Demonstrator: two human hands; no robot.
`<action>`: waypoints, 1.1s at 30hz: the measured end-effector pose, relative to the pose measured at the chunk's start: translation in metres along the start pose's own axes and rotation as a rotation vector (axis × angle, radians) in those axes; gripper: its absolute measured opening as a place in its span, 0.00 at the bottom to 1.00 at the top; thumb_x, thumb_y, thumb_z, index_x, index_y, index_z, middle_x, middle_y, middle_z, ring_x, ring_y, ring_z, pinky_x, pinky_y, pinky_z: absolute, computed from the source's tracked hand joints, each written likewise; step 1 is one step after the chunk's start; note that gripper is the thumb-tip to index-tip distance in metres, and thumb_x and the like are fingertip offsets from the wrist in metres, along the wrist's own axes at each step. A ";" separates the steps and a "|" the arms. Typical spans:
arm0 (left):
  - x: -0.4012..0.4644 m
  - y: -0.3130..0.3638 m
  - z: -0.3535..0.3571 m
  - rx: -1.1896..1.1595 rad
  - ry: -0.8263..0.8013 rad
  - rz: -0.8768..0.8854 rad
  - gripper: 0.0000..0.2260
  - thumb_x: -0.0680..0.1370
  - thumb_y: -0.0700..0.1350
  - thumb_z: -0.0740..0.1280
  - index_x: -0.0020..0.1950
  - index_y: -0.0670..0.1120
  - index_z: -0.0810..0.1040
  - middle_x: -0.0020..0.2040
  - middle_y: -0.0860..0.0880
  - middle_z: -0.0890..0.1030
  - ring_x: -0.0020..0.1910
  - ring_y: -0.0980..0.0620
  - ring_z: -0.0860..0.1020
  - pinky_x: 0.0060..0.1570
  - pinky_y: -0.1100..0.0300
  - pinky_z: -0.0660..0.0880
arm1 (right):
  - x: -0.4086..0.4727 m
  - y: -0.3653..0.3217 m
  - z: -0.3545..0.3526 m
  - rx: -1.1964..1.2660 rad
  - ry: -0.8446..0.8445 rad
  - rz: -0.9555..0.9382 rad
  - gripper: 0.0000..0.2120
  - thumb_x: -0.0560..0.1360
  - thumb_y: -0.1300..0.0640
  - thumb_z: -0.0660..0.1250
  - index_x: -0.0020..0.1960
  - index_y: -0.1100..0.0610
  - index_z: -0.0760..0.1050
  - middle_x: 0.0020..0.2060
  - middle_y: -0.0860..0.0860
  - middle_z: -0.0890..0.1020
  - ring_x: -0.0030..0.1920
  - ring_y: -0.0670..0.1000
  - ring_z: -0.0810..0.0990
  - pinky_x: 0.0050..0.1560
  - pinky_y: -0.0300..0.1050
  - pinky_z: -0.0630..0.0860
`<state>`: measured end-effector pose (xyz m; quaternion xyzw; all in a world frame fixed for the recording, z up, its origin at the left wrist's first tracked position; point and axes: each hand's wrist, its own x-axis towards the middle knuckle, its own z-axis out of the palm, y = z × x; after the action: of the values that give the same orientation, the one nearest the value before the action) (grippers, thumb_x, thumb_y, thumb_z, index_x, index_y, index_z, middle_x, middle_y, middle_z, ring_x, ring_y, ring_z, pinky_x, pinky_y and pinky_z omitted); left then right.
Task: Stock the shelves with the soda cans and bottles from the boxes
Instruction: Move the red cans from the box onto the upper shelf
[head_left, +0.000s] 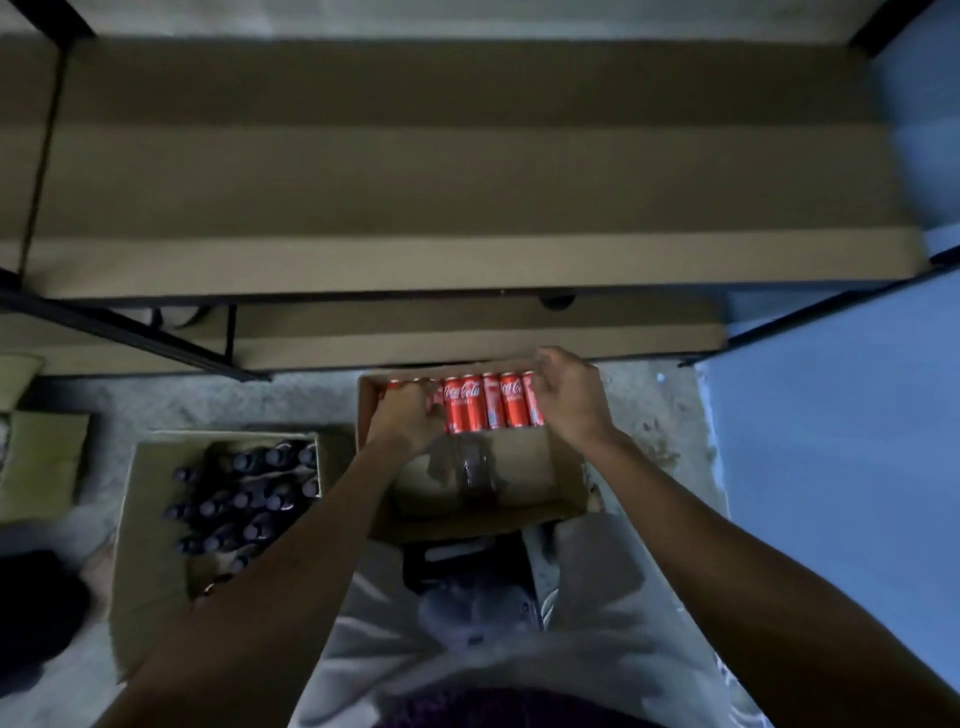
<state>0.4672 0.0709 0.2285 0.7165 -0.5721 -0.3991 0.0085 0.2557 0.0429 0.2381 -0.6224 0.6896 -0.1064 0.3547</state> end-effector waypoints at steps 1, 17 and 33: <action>0.007 -0.009 0.011 -0.028 -0.002 -0.029 0.09 0.77 0.42 0.68 0.56 0.43 0.82 0.53 0.42 0.83 0.50 0.46 0.81 0.53 0.58 0.73 | 0.006 0.013 0.018 -0.016 -0.044 0.021 0.18 0.76 0.49 0.61 0.64 0.51 0.76 0.57 0.55 0.82 0.56 0.54 0.81 0.58 0.51 0.78; 0.156 -0.140 0.200 -0.331 0.029 -0.435 0.18 0.77 0.42 0.69 0.67 0.42 0.74 0.64 0.41 0.77 0.63 0.42 0.76 0.63 0.50 0.72 | 0.089 0.147 0.244 0.047 -0.242 0.211 0.19 0.79 0.57 0.66 0.69 0.59 0.73 0.64 0.56 0.79 0.63 0.55 0.78 0.61 0.41 0.70; 0.261 -0.209 0.290 -0.096 0.247 -0.512 0.35 0.72 0.52 0.75 0.72 0.43 0.63 0.66 0.38 0.72 0.64 0.38 0.73 0.59 0.43 0.74 | 0.166 0.213 0.371 0.033 -0.232 0.396 0.20 0.77 0.51 0.68 0.64 0.61 0.71 0.59 0.58 0.79 0.58 0.58 0.80 0.52 0.45 0.75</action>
<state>0.4756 0.0564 -0.2140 0.8796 -0.3476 -0.3246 0.0108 0.3240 0.0404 -0.2153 -0.4771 0.7509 0.0264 0.4558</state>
